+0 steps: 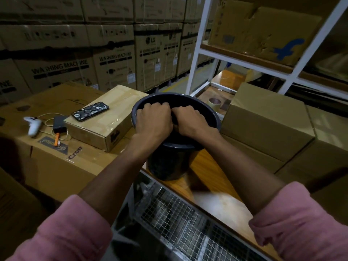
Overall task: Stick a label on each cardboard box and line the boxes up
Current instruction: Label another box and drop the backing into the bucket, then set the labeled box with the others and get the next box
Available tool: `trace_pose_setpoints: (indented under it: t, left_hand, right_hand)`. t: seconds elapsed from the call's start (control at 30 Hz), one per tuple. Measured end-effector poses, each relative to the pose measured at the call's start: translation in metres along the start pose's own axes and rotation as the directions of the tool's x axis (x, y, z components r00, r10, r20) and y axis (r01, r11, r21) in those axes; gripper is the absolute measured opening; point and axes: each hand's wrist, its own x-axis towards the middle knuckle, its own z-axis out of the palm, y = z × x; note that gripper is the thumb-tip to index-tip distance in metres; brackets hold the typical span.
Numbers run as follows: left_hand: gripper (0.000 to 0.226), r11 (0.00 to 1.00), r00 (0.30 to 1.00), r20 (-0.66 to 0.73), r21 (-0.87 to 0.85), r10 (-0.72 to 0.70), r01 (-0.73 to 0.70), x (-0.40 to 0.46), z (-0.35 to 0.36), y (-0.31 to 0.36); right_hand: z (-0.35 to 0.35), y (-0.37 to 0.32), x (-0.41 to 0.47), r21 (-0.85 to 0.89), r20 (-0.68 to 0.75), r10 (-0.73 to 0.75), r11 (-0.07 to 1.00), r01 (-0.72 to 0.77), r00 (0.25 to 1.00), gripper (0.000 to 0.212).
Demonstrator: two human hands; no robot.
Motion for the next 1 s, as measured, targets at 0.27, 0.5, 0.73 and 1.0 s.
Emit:
trace_pose_setpoints:
  t: [0.27,0.5,0.73,1.0]
  left_hand:
    - [0.038,0.948,0.985,-0.164,-0.299,0.059,-0.107,-0.004,-0.003,0.036]
    - [0.032,0.867,0.95,-0.179,-0.392,0.255,-0.306,-0.008,0.002,0.115]
    - [0.033,0.754,0.876,-0.168,-0.454,0.452,-0.476,-0.038,-0.005,0.213]
    - [0.04,0.638,0.787,-0.18,-0.495,0.589,-0.591,-0.108,-0.008,0.331]
  right_hand:
    - [-0.035,0.024,-0.024,0.071,-0.224,0.062,0.996,-0.047,0.973,0.034]
    - [-0.083,0.074,-0.085,-0.054,-0.257,0.194,0.975,-0.214,0.947,0.027]
    - [-0.135,0.126,-0.179,-0.179,-0.165,0.383,0.895,-0.409,0.909,0.027]
    - [-0.166,0.182,-0.309,-0.183,-0.209,0.489,0.831,-0.526,0.847,0.023]
